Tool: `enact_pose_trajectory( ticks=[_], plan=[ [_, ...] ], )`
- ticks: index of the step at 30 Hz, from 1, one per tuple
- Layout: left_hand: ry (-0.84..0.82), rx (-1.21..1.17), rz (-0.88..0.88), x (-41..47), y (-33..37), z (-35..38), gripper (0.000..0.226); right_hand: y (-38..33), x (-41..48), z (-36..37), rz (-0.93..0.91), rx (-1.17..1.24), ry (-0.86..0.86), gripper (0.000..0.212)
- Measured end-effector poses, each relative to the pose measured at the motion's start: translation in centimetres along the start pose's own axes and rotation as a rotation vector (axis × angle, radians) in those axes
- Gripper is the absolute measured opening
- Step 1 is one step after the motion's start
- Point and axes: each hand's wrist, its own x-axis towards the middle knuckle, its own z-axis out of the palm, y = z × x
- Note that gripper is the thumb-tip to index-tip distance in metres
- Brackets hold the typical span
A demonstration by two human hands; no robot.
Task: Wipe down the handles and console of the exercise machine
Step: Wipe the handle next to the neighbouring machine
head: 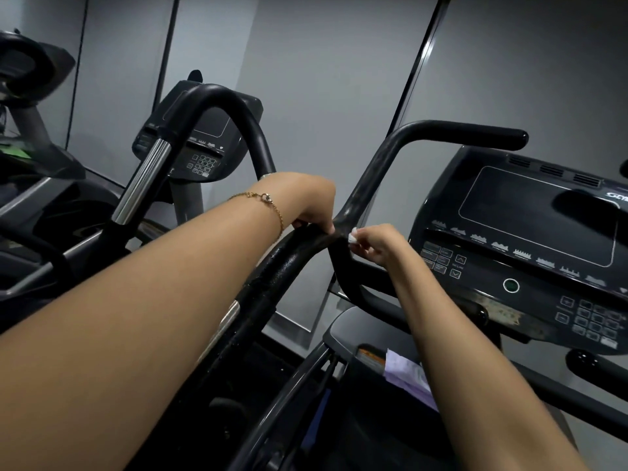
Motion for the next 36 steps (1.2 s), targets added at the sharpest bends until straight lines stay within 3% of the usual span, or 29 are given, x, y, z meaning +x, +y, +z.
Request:
enact_pose_trajectory(
  ticks=[3,6,9,13,18,22,28,33,36],
  plan=[
    [-0.015,-0.008,-0.004,-0.3,0.1,-0.1,0.033,-0.5,-1.4,-1.2,-0.101,-0.030,-0.071,0.010],
    [0.000,-0.014,-0.010,-0.7,0.0,0.0,0.035,-1.3,-2.0,-0.3,-0.349,-0.295,-0.043,0.025],
    [0.123,-0.012,0.015,-2.1,-0.5,0.7,0.028,-1.3,-3.7,1.3,-0.540,-0.626,-0.063,0.025],
    [0.291,-0.144,0.030,-6.0,-2.4,1.6,0.026,-0.7,-7.4,1.2,-0.764,-0.751,-0.052,0.027],
    [0.351,-0.221,-0.012,-10.0,-3.9,2.7,0.018,-0.9,-9.6,2.8,-0.781,-0.784,0.033,0.026],
    [0.315,-0.241,-0.029,-10.3,-3.7,3.5,0.017,-0.4,-12.2,3.0,-0.927,-0.797,0.036,0.026],
    [0.342,-0.252,-0.029,-10.3,-3.8,3.7,0.016,-2.6,-11.7,4.2,-0.789,-1.024,0.067,0.025],
    [0.378,-0.271,-0.015,-10.6,-3.7,4.0,0.019,-3.0,-14.7,4.1,-0.879,-1.116,-0.033,0.025],
    [0.411,-0.260,-0.024,-10.9,-3.3,4.1,0.023,-3.7,-14.9,4.3,-0.831,-1.124,-0.036,0.025]
  ],
)
